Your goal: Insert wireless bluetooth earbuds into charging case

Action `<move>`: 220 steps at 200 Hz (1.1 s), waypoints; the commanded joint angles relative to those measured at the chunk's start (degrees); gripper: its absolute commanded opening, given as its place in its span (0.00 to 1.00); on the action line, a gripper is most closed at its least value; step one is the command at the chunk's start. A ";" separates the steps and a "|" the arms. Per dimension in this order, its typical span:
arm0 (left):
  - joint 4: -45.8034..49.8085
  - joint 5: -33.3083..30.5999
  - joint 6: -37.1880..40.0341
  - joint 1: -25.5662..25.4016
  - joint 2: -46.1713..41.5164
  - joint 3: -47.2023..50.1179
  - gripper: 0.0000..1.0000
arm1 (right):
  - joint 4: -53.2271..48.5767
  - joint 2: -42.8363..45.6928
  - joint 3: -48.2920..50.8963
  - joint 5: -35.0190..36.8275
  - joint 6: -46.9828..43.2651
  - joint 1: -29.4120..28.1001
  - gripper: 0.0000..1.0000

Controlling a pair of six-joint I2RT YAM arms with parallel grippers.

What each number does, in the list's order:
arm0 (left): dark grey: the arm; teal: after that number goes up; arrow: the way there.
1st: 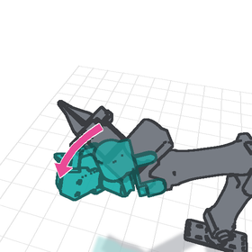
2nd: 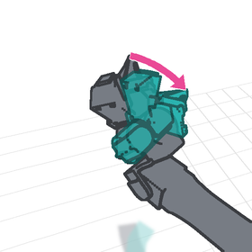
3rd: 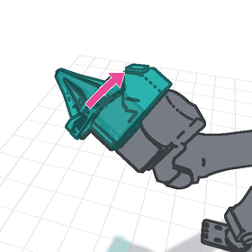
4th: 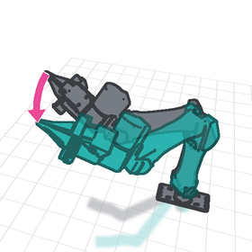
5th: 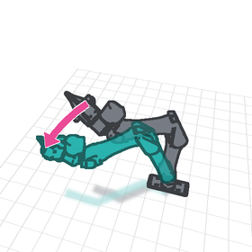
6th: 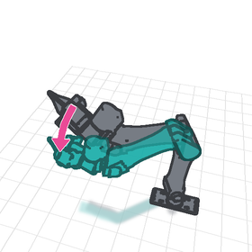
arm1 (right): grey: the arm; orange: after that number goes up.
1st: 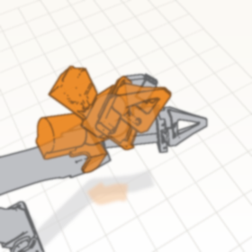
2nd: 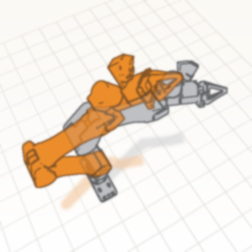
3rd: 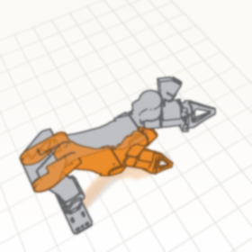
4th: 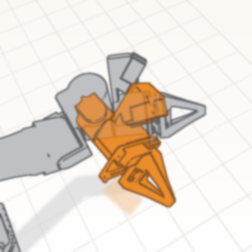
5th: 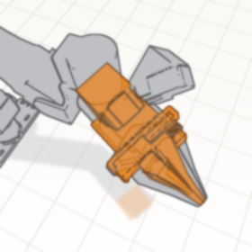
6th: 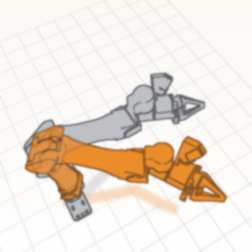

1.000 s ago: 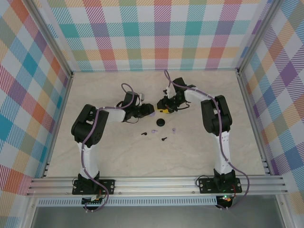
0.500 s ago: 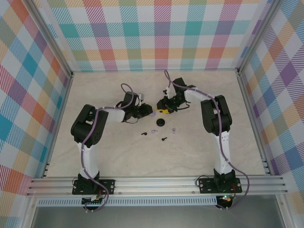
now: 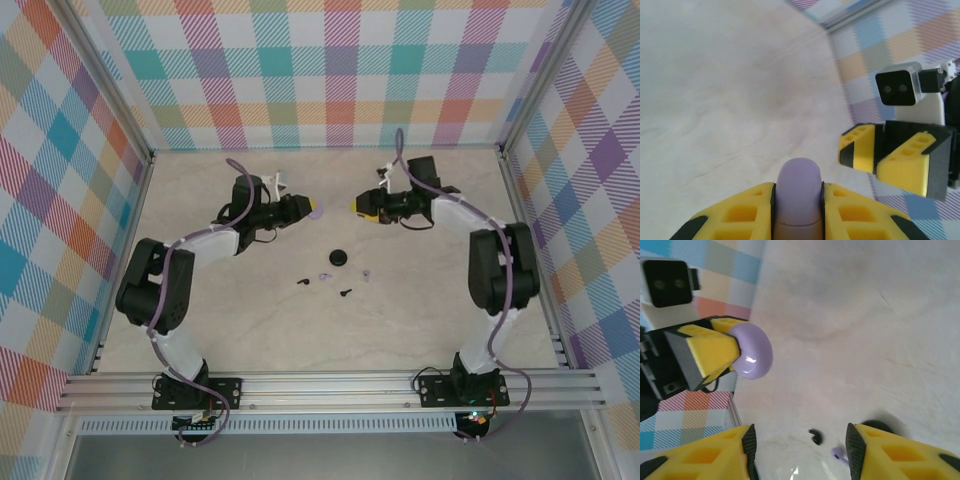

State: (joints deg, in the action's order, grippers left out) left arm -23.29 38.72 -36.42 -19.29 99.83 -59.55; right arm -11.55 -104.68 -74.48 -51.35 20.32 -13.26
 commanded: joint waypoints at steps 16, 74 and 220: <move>-4.13 8.97 1.32 0.31 -6.61 -5.73 0.13 | 4.31 9.70 -0.91 -6.48 -6.23 -0.10 0.58; -6.80 14.03 4.72 -2.01 -14.29 -7.07 0.13 | -2.26 16.49 -3.89 -15.93 -14.71 -1.51 0.62; 1.06 16.92 13.77 -7.38 -17.81 -9.86 0.14 | -17.16 12.97 -15.62 -20.98 -25.30 -7.13 0.37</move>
State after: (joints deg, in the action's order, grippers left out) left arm -22.57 54.61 -24.36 -26.00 83.81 -67.70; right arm -26.13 -91.09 -87.66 -69.08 -1.45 -19.66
